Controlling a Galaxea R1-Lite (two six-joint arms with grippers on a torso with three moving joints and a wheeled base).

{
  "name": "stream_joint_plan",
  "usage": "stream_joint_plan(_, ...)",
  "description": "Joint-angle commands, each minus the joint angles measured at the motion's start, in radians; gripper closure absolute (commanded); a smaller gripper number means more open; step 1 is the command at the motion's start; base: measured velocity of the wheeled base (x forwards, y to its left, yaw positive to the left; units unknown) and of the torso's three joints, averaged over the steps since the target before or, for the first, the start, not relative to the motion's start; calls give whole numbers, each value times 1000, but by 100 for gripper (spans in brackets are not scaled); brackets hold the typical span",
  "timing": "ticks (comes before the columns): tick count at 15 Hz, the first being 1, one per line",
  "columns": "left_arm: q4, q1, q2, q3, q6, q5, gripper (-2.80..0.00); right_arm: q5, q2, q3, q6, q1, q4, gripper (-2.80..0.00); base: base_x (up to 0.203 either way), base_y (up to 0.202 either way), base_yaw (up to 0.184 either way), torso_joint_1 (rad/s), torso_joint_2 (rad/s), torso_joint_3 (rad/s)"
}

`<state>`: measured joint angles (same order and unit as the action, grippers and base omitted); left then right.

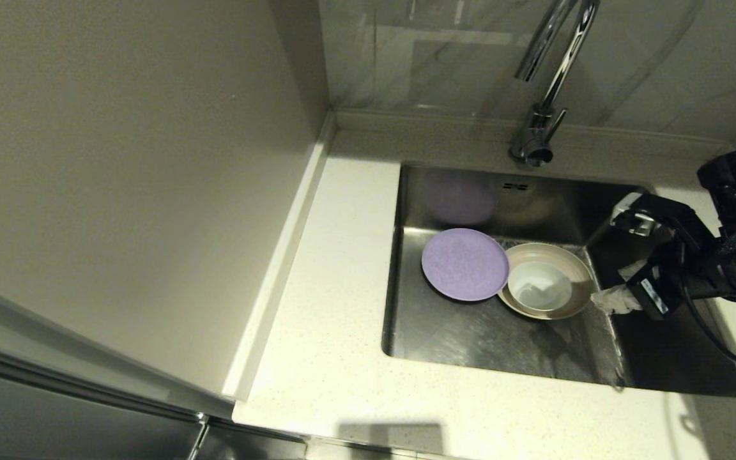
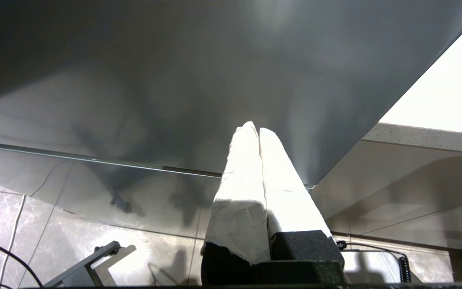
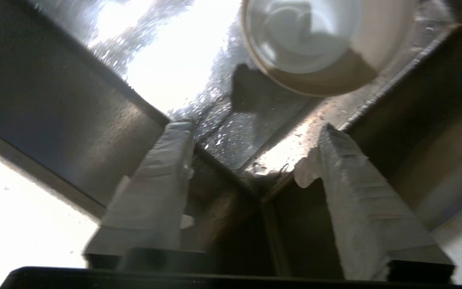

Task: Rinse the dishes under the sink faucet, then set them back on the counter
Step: Put a plate back to the table from the sink

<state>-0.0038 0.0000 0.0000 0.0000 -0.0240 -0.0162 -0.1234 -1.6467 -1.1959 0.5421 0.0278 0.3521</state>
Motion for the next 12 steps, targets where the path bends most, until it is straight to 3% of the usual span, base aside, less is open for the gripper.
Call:
stream_joint_plan(1,-1,0,-3,0,-1,-1,0,17,-68,-11,22,21,0,-280,0,0,0,0,0,0)
stream_joint_plan(3,-1,0,-3,0,-1,-1,0,93,-122,-5,100,35,-53,-280,0,0,0,0,0,0)
stream_joint_plan(5,-1,0,-3,0,-1,-1,0,170,-173,-1,128,67,-121,-280,0,0,0,0,0,0)
stream_joint_plan(12,-1,0,-3,0,-1,-1,0,316,-304,0,114,188,-241,-280,0,0,0,0,0,0)
